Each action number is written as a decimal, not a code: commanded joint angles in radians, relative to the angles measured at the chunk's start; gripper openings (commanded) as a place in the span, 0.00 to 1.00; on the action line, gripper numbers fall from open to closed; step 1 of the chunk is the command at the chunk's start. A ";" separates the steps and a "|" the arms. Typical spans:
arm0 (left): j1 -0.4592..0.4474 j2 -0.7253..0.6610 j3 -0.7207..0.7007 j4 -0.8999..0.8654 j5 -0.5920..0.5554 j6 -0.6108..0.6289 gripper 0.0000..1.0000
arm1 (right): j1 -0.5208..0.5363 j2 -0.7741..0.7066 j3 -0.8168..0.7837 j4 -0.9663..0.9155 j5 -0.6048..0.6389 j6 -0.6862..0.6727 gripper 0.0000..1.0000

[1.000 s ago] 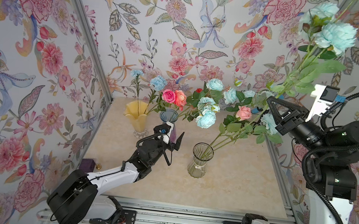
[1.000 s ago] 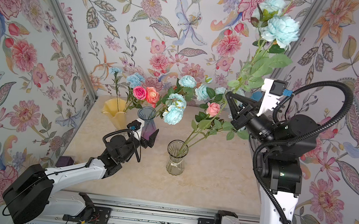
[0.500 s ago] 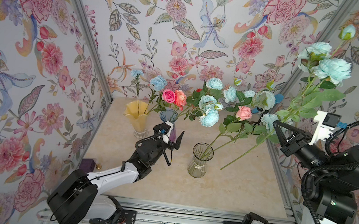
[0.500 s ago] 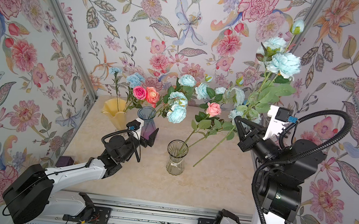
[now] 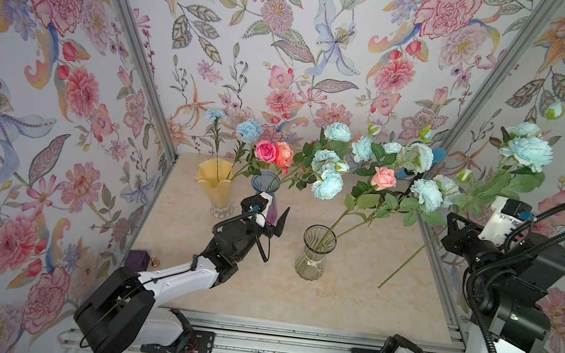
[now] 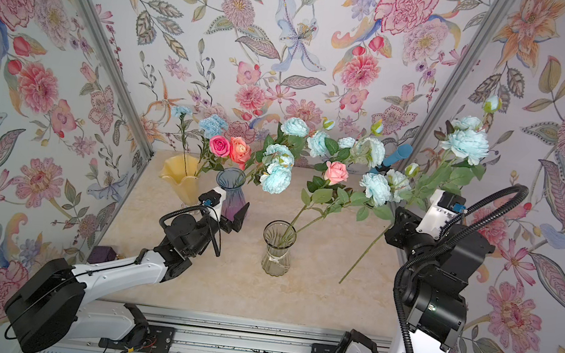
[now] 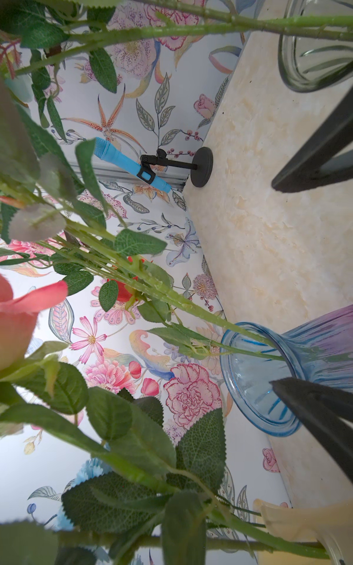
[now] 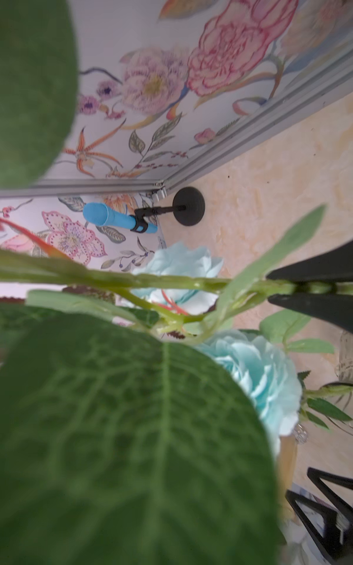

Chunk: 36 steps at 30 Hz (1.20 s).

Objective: Pick out blue flowers from the vase
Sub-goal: Place the flower at the center of the board.

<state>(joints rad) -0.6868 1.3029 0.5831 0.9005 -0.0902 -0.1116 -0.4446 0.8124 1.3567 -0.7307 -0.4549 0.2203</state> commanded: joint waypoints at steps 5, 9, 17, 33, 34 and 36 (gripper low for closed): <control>-0.007 0.005 -0.003 0.025 -0.007 0.010 0.96 | -0.023 0.055 -0.103 0.065 0.129 -0.005 0.00; -0.007 0.004 -0.003 0.022 -0.012 0.017 0.96 | 0.001 0.118 -0.157 0.134 0.141 -0.022 0.00; -0.007 0.015 0.006 0.016 0.003 0.013 0.96 | 0.244 0.310 -0.108 0.106 0.272 -0.121 0.00; -0.007 0.023 0.014 0.008 0.027 0.025 0.96 | 0.337 0.751 0.026 0.121 0.122 -0.175 0.00; -0.007 0.024 0.013 0.008 0.027 0.026 0.96 | 0.342 0.775 0.032 0.122 0.149 -0.181 0.00; -0.006 0.025 0.015 0.006 0.026 0.029 0.96 | 0.351 0.841 0.050 0.123 0.203 -0.189 0.00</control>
<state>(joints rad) -0.6868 1.3212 0.5831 0.8955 -0.0822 -0.1013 -0.1062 1.5990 1.3663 -0.6224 -0.3096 0.0662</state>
